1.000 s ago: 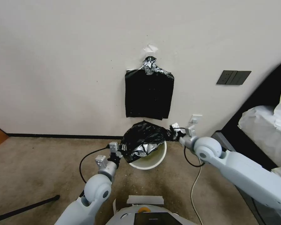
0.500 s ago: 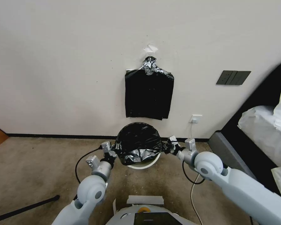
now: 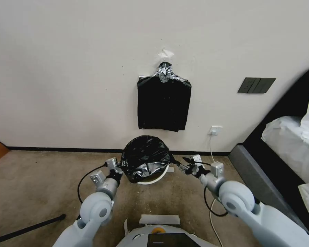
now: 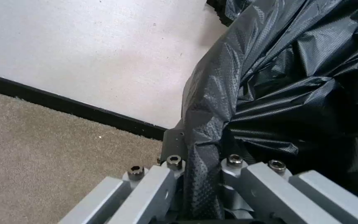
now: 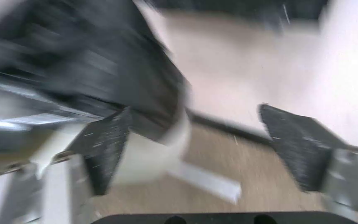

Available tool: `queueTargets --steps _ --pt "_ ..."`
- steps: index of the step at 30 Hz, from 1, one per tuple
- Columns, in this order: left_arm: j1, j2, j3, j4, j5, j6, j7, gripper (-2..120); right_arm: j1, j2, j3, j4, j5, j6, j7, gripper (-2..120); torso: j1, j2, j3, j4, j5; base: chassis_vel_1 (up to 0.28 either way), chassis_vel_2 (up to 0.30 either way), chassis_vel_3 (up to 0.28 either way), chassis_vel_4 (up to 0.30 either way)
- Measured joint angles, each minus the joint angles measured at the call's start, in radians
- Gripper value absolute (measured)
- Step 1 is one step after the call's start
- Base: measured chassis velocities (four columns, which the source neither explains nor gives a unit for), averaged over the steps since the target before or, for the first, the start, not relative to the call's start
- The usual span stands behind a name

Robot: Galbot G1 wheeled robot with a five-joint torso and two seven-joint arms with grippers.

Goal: Place a trash bag onto the trash bin.

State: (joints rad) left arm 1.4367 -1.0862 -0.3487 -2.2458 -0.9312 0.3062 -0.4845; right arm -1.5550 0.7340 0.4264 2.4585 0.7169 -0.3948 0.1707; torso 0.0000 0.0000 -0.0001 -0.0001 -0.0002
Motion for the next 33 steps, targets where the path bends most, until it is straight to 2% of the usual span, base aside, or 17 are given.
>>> queueTargets --steps 1,2,3,5,6,8,15,17,18,21,23,25,26,30,31,33 --pt "-0.004 0.003 0.003 0.0 -0.004 0.008 -0.006 1 -0.047 0.001 0.002 0.023 -0.075 0.029 -0.049 92 0.0 0.0 0.0 0.0002 0.0001 0.0 0.0 0.0 0.0" --pt "-0.004 0.003 0.003 0.0 -0.004 0.008 -0.006 1 -0.047 0.001 0.002 0.023 -0.075 0.029 -0.049 92 0.0 0.0 0.0 0.0002 0.0001 0.0 0.0 0.0 0.0" --pt "-0.006 0.005 0.005 -0.002 -0.007 0.016 -0.013 1 -0.092 0.003 -0.005 0.04 -0.165 0.063 -0.102 98 0.0 0.0 0.0 -0.0002 -0.0001 0.0 0.0 0.0 0.0" --pt "-0.006 0.008 0.012 -0.013 -0.015 0.036 -0.026 1 -0.142 0.006 -0.042 0.045 -0.318 0.117 -0.171 100 0.0 0.0 0.0 -0.0001 0.0003 0.0 0.0 0.0 0.0" --pt "-0.006 0.008 0.012 -0.013 -0.015 0.036 -0.026 1 -0.142 0.006 -0.042 0.045 -0.318 0.117 -0.171 100 0.0 0.0 0.0 -0.0001 0.0003 0.0 0.0 0.0 0.0" --pt "-0.001 0.008 0.021 -0.029 -0.016 0.057 -0.038 1 -0.149 0.007 -0.084 0.034 -0.453 0.164 -0.205 100 0.0 0.0 0.0 0.0002 0.0003 0.0 0.0 0.0 0.0" --pt "0.01 0.007 0.044 -0.056 -0.012 0.091 -0.057 1 -0.13 0.006 -0.149 0.011 -0.595 0.199 -0.236 99 0.0 0.0 0.0 0.0002 0.0002 0.0 0.0 0.0 0.0" --pt "0.009 0.008 0.049 -0.059 -0.01 0.097 -0.061 1 -0.116 0.004 -0.163 -0.006 -0.633 0.213 -0.244 89 0.0 0.0 0.0 0.0002 0.0003 0.0 0.0 0.0 0.0" --pt "0.009 0.008 0.049 -0.059 -0.01 0.097 -0.061 1 -0.116 0.004 -0.163 -0.006 -0.633 0.213 -0.244 89 0.0 0.0 0.0 0.0002 0.0003 0.0 0.0 0.0 0.0" --pt "0.005 0.008 0.058 -0.062 -0.009 0.101 -0.063 1 -0.092 0.0 -0.182 -0.023 -0.669 0.227 -0.252 75 0.0 0.0 0.0 0.0001 0.0003 0.0 0.0 0.0 0.0" --pt "0.004 0.007 0.06 -0.062 -0.009 0.102 -0.064 1 -0.088 -0.001 -0.186 -0.025 -0.675 0.231 -0.254 71 0.0 0.0 0.0 0.0001 0.0003 0.0 0.0 0.0 0.0" --pt "0.003 0.004 0.065 -0.062 -0.007 0.103 -0.065 1 -0.079 -0.003 -0.192 -0.03 -0.686 0.238 -0.256 61 0.0 0.0 0.0 0.0002 0.0003 0.0 0.0 0.0 0.0" --pt "0.003 0.004 0.065 -0.062 -0.007 0.103 -0.065 1 -0.079 -0.003 -0.192 -0.03 -0.686 0.238 -0.256 61 0.0 0.0 0.0 0.0002 0.0003 0.0 0.0 0.0 0.0" --pt "0.001 0.002 0.069 -0.06 -0.003 0.104 -0.065 1 -0.075 -0.006 -0.198 -0.031 -0.691 0.251 -0.257 43 0.0 0.0 0.0 0.0001 0.0002 0.0 0.0 0.0 0.0" --pt "0.001 0.002 0.069 -0.06 -0.003 0.104 -0.065 1 -0.075 -0.006 -0.198 -0.031 -0.691 0.251 -0.257 43 0.0 0.0 0.0 0.0001 0.0002 0.0 0.0 0.0 0.0" --pt "0.001 0.001 0.07 -0.059 -0.002 0.105 -0.065 1 -0.075 -0.009 -0.199 -0.031 -0.695 0.261 -0.263 34 0.0 0.0 0.0 0.0001 0.0002 0.0 0.0 0.0 0.0"
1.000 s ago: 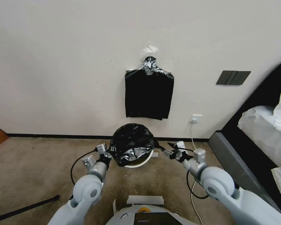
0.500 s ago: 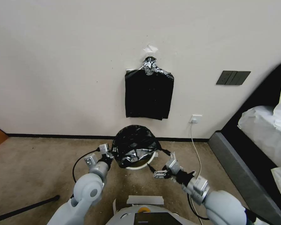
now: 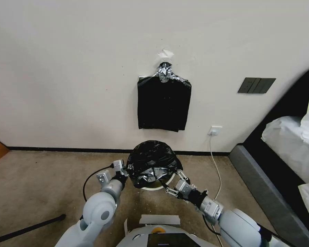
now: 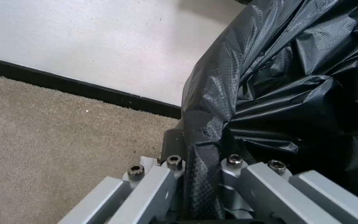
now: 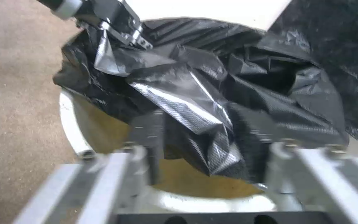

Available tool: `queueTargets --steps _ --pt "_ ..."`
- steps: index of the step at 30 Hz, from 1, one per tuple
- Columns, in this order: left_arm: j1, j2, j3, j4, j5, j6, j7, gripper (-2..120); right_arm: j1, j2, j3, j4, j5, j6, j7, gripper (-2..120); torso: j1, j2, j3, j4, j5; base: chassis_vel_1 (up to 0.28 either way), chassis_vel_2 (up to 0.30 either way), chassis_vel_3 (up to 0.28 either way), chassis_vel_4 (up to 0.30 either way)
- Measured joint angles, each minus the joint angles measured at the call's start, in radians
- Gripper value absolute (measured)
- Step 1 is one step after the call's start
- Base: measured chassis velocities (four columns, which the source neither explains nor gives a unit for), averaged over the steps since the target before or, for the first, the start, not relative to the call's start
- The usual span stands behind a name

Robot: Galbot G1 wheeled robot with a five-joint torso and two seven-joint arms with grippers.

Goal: Place a trash bag onto the trash bin.

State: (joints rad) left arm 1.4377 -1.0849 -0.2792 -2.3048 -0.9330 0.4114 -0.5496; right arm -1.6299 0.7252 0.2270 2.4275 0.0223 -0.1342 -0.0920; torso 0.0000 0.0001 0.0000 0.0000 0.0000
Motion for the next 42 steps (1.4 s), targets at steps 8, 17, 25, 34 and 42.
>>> queueTargets --steps 8,17,25,34,42 --pt "0.007 -0.005 0.011 0.0 0.018 0.001 0.002 1 0.011 -0.013 -0.017 -0.01 -0.02 0.03 -0.025 6 0.0 0.0 0.0 0.0 0.0 0.0 0.0 0.0 0.0" --pt "0.004 -0.004 0.006 -0.008 0.002 0.001 -0.009 1 -0.018 -0.016 -0.012 -0.015 0.007 0.095 -0.039 0 0.0 0.0 0.0 0.0 0.0 0.0 0.0 0.0 0.0" --pt "-0.011 0.007 -0.045 -0.036 -0.132 0.025 -0.078 1 -0.09 -0.023 0.023 -0.057 0.023 0.277 -0.173 0 0.0 0.0 0.0 -0.0001 0.0 0.0 0.0 0.0 0.0" --pt "0.011 0.025 -0.083 -0.078 -0.242 0.05 -0.12 1 -0.056 -0.005 0.016 -0.189 -0.053 0.341 -0.196 0 0.0 0.0 0.0 0.0001 0.0001 0.0 0.0 0.0 0.0" --pt "0.019 0.017 -0.088 -0.093 -0.29 0.063 -0.142 1 0.005 0.023 -0.007 -0.31 -0.115 0.352 -0.167 0 0.0 0.0 0.0 0.0 0.0 0.0 0.0 0.0 0.0"
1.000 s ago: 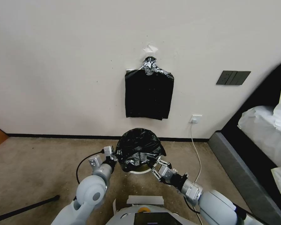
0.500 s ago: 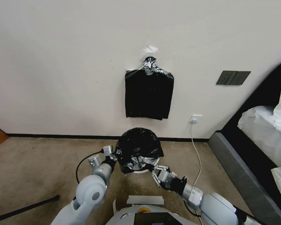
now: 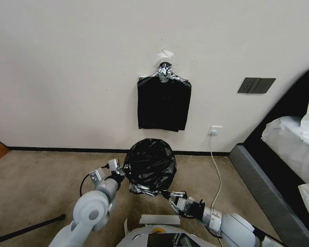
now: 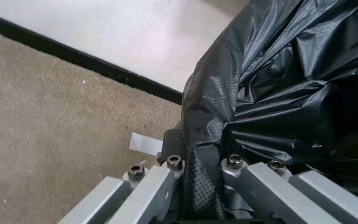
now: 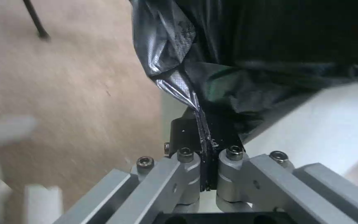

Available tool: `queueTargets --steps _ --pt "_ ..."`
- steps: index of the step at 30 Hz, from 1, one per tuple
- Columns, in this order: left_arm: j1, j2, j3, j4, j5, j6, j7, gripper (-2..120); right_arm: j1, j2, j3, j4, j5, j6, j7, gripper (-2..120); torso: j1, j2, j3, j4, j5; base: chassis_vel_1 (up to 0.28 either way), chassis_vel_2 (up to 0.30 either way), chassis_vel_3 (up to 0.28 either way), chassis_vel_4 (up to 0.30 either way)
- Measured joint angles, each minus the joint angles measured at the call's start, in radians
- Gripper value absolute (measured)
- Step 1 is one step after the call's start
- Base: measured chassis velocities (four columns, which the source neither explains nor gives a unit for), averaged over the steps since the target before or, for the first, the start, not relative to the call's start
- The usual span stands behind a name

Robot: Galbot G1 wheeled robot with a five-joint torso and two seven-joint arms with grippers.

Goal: Place a trash bag onto the trash bin.

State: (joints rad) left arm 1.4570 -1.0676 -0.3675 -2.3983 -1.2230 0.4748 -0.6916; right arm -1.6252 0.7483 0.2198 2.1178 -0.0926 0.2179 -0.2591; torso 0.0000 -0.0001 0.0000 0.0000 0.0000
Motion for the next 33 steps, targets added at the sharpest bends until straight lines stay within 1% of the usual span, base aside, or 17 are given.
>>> queueTargets --steps 5,9,14,15,16,19,20,23,24,25,27,28,29,31,32,33 --pt "0.009 -0.003 0.001 -0.01 -0.01 0.01 -0.006 1 0.028 0.019 -0.017 -0.047 -0.023 -0.028 0.027 0 0.0 0.0 0.0 0.0001 0.0001 0.0 0.0 0.0 0.0" --pt "0.015 -0.003 0.001 -0.015 -0.015 0.014 -0.008 1 0.036 0.027 -0.022 -0.063 -0.029 -0.035 0.035 0 0.0 0.0 0.0 0.0001 0.0 0.0 0.0 0.0 0.0" --pt "0.025 -0.009 0.004 -0.016 -0.018 0.016 -0.011 1 0.031 0.055 -0.035 -0.08 -0.045 -0.054 0.052 0 0.0 0.0 0.0 0.0001 0.0 0.0 0.0 0.0 0.0" --pt "0.023 -0.01 0.004 -0.009 -0.016 0.009 -0.011 1 0.023 0.056 -0.034 -0.08 -0.045 -0.054 0.055 3 0.0 0.0 0.0 0.0001 0.0 0.0 0.0 0.0 0.0" --pt "0.023 -0.01 0.004 -0.009 -0.016 0.009 -0.011 1 0.023 0.056 -0.034 -0.08 -0.045 -0.054 0.055 3 0.0 0.0 0.0 0.0001 0.0 0.0 0.0 0.0 0.0" --pt "0.003 -0.007 0.003 0.017 0.012 -0.022 -0.008 1 -0.007 0.056 -0.019 -0.086 -0.044 -0.053 0.065 19 0.0 0.0 0.0 0.0 -0.0001 0.0 0.0 0.0 0.0" --pt "0.003 -0.007 0.003 0.017 0.012 -0.022 -0.008 1 -0.007 0.056 -0.019 -0.086 -0.044 -0.053 0.065 19 0.0 0.0 0.0 0.0 -0.0001 0.0 0.0 0.0 0.0" --pt "-0.014 0.0 0.001 0.034 0.027 -0.041 -0.004 1 -0.042 0.055 0.0 -0.087 -0.039 -0.051 0.084 32 0.0 0.0 0.0 -0.0001 0.0 0.0 0.0 0.0 0.0" --pt "-0.014 0.0 0.001 0.034 0.027 -0.041 -0.004 1 -0.042 0.055 0.0 -0.087 -0.039 -0.051 0.084 32 0.0 0.0 0.0 -0.0001 0.0 0.0 0.0 0.0 0.0" --pt "-0.016 0.002 0.001 0.039 0.042 -0.046 0.002 1 -0.058 0.054 0.009 -0.083 -0.029 -0.051 0.094 39 0.0 0.0 0.0 -0.0001 0.0001 0.0 0.0 0.0 0.0" --pt "-0.015 0.007 0.005 0.055 0.102 -0.063 0.031 1 -0.097 0.047 0.025 -0.044 0.022 -0.058 0.113 46 0.0 0.0 0.0 0.0 0.0001 0.0 0.0 0.0 0.0" --pt "-0.013 0.008 0.013 0.068 0.147 -0.076 0.05 1 -0.126 0.042 0.039 -0.004 0.061 -0.073 0.125 53 0.0 0.0 0.0 0.0 0.0 0.0 0.0 0.0 0.0" --pt "-0.013 0.008 0.013 0.068 0.147 -0.076 0.05 1 -0.126 0.042 0.039 -0.004 0.061 -0.073 0.125 53 0.0 0.0 0.0 0.0 0.0 0.0 0.0 0.0 0.0" --pt "-0.011 0.007 0.027 0.083 0.191 -0.092 0.068 1 -0.161 0.037 0.061 0.054 0.104 -0.089 0.133 60 0.0 0.0 0.0 0.0 -0.0001 0.0 0.0 0.0 0.0" --pt "-0.008 0.004 0.044 0.097 0.237 -0.11 0.088 1 -0.199 0.033 0.086 0.114 0.143 -0.1 0.137 67 0.0 0.0 0.0 0.0 0.0 0.0 0.0 0.0 0.0" --pt "-0.008 0.004 0.044 0.097 0.237 -0.11 0.088 1 -0.199 0.033 0.086 0.114 0.143 -0.1 0.137 67 0.0 0.0 0.0 0.0 0.0 0.0 0.0 0.0 0.0"
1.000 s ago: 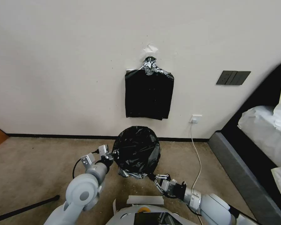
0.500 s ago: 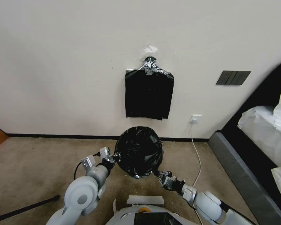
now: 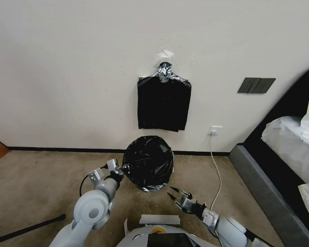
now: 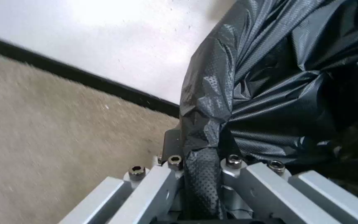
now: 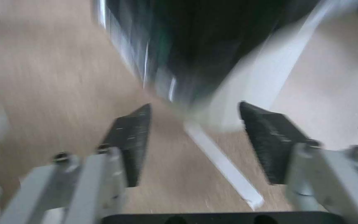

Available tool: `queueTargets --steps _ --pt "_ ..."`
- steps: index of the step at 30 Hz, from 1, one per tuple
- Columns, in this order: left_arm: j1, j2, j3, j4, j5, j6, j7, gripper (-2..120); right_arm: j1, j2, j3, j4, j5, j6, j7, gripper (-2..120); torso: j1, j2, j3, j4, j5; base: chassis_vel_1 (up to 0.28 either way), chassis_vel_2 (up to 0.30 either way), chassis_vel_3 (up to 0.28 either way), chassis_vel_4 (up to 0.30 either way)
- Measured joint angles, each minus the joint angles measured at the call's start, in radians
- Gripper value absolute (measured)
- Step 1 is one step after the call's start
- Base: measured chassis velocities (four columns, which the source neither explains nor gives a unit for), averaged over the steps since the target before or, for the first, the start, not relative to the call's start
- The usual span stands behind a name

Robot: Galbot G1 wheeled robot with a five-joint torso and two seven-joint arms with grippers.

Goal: Place a trash bag onto the trash bin.

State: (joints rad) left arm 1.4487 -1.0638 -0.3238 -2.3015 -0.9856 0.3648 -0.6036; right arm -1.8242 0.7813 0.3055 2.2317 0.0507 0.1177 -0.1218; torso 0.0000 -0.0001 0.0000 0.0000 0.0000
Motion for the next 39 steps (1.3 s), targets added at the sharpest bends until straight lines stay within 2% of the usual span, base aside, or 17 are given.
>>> queueTargets --steps 3,6,7,9,10,13,15,18,19,22,25,29,31,33,34,37,39 --pt "0.008 -0.007 0.026 0.017 0.072 -0.028 0.033 1 -0.052 -0.008 0.028 0.085 0.049 -0.029 0.015 64 0.0 0.0 0.0 -0.0001 -0.0002 0.0 0.0 0.0 0.0" --pt "0.014 -0.022 0.067 0.029 0.139 -0.055 0.056 1 -0.095 -0.012 0.031 0.204 0.118 -0.116 0.056 48 0.0 0.0 0.0 -0.0001 -0.0001 0.0 0.0 0.0 0.0" --pt "0.014 -0.022 0.067 0.029 0.139 -0.055 0.056 1 -0.095 -0.012 0.031 0.204 0.118 -0.116 0.056 48 0.0 0.0 0.0 -0.0001 -0.0001 0.0 0.0 0.0 0.0" --pt "0.014 -0.03 0.092 0.037 0.188 -0.068 0.065 1 -0.081 -0.012 0.016 0.258 0.182 -0.189 0.091 37 0.0 0.0 0.0 -0.0002 -0.0002 0.0 0.0 0.0 0.0" --pt "0.014 -0.03 0.092 0.037 0.188 -0.068 0.065 1 -0.081 -0.012 0.016 0.258 0.182 -0.189 0.091 37 0.0 0.0 0.0 -0.0002 -0.0002 0.0 0.0 0.0 0.0" --pt "0.012 -0.039 0.147 0.047 0.3 -0.086 0.084 1 0.043 -0.028 -0.021 0.278 0.389 -0.389 0.196 22 0.0 0.0 0.0 -0.0001 0.0003 0.0 0.0 0.0 0.0" --pt "0.011 -0.04 0.153 0.049 0.312 -0.087 0.085 1 0.069 -0.031 -0.027 0.278 0.419 -0.411 0.209 20 0.0 0.0 0.0 0.0001 0.0003 0.0 0.0 0.0 0.0" --pt "0.0 -0.046 0.206 0.064 0.394 -0.097 0.1 1 0.249 -0.042 -0.08 0.278 0.588 -0.541 0.292 3 0.0 0.0 0.0 0.0001 0.0002 0.0 0.0 0.0 0.0" --pt "0.0 -0.046 0.206 0.064 0.394 -0.097 0.1 1 0.249 -0.042 -0.08 0.278 0.588 -0.541 0.292 3 0.0 0.0 0.0 0.0001 0.0002 0.0 0.0 0.0 0.0" --pt "-0.005 -0.054 0.238 0.071 0.427 -0.097 0.105 1 0.386 -0.036 -0.155 0.275 0.708 -0.626 0.374 0 0.0 0.0 0.0 0.0 0.0 0.0 0.0 0.0 0.0" --pt "-0.006 -0.057 0.245 0.072 0.435 -0.097 0.106 1 0.427 -0.03 -0.186 0.27 0.734 -0.65 0.404 0 0.0 0.0 0.0 -0.0001 -0.0001 0.0 0.0 0.0 0.0" --pt "-0.003 -0.073 0.266 0.076 0.473 -0.095 0.11 1 0.631 0.038 -0.342 0.212 0.874 -0.781 0.584 0 0.0 0.0 0.0 0.0001 0.0 0.0 0.0 0.0 0.0" --pt "-0.001 -0.075 0.267 0.076 0.48 -0.095 0.112 1 0.649 0.05 -0.359 0.203 0.884 -0.793 0.602 0 0.0 0.0 0.0 0.0 0.0 0.0 0.0 0.0 0.0" --pt "0.008 -0.081 0.273 0.076 0.513 -0.095 0.12 1 0.721 0.095 -0.427 0.165 0.927 -0.837 0.683 0 0.0 0.0 0.0 0.0 0.0001 0.0 0.0 0.0 0.0" --pt "0.008 -0.081 0.273 0.076 0.513 -0.095 0.12 1 0.721 0.095 -0.427 0.165 0.927 -0.837 0.683 0 0.0 0.0 0.0 0.0 0.0001 0.0 0.0 0.0 0.0" --pt "0.024 -0.089 0.28 0.075 0.56 -0.096 0.129 1 0.796 0.147 -0.507 0.111 0.964 -0.861 0.79 0 0.0 0.0 0.0 0.0 -0.0001 0.0 0.0 0.0 0.0" --pt "0.027 -0.091 0.281 0.073 0.57 -0.097 0.132 1 0.809 0.157 -0.522 0.099 0.969 -0.861 0.811 0 0.0 0.0 0.0 0.0 0.0 0.0 0.0 0.0 0.0"
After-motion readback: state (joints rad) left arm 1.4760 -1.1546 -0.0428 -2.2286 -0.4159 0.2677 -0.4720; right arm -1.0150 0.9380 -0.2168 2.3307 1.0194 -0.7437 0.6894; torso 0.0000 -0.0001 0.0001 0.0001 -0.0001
